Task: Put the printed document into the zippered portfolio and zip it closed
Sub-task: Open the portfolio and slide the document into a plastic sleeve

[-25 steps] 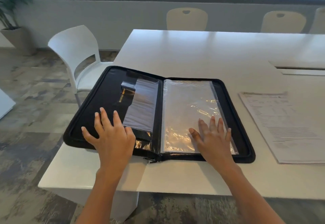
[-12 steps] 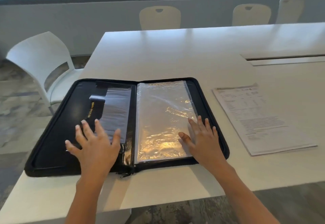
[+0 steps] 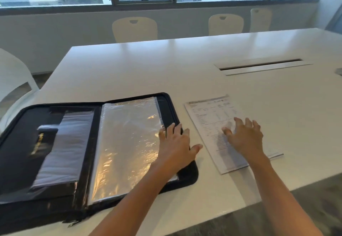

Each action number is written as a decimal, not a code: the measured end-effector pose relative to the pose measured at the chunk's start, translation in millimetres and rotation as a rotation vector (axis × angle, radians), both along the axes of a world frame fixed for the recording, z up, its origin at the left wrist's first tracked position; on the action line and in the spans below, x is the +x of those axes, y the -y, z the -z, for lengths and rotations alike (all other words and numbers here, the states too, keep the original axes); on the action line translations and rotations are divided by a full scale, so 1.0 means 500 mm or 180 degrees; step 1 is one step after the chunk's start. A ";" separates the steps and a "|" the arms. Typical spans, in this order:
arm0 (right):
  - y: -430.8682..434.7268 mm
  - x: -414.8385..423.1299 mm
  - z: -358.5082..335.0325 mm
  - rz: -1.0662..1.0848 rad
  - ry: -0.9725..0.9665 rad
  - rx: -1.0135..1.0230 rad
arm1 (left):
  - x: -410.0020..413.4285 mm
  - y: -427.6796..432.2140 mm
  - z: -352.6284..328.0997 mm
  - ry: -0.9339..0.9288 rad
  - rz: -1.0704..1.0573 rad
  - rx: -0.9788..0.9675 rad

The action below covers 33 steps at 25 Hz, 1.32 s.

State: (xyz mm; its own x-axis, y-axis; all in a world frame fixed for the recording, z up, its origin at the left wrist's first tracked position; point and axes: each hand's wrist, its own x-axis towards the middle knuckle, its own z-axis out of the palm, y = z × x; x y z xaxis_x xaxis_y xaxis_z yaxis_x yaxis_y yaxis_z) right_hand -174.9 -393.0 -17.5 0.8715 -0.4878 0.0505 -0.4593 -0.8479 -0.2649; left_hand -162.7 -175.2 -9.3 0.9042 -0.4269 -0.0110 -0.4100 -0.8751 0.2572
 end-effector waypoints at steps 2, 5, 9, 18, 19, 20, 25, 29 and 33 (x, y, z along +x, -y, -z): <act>0.062 0.012 -0.009 0.0296 -0.0274 -0.0007 | 0.020 0.050 0.003 -0.0035 0.0035 0.0142; 0.111 0.025 -0.010 0.0453 -0.0498 -0.0029 | 0.034 0.086 0.015 -0.0195 0.0012 0.0348; 0.149 0.062 -0.025 0.0342 -0.0525 0.0417 | 0.041 0.092 0.027 -0.0150 -0.0110 0.0342; 0.209 0.061 -0.034 -0.0463 0.0461 0.3593 | 0.047 0.093 0.022 -0.0259 -0.0238 0.0224; 0.216 0.057 -0.036 -0.0661 0.0577 0.3751 | 0.050 0.093 0.020 -0.0205 -0.0278 0.0125; 0.224 0.052 -0.037 -0.0867 0.0682 0.3940 | 0.055 0.093 0.016 -0.0133 -0.0362 -0.0035; 0.251 0.044 -0.057 -0.1409 0.1224 0.4532 | 0.103 0.107 -0.041 -0.1211 -0.0396 -0.3049; 0.230 0.061 -0.101 -0.1626 0.1705 0.4651 | 0.131 0.131 -0.104 -0.1580 0.0093 -0.4486; 0.214 0.082 -0.154 -0.1721 0.2083 0.4381 | 0.148 0.153 -0.146 -0.1217 0.0574 -0.4589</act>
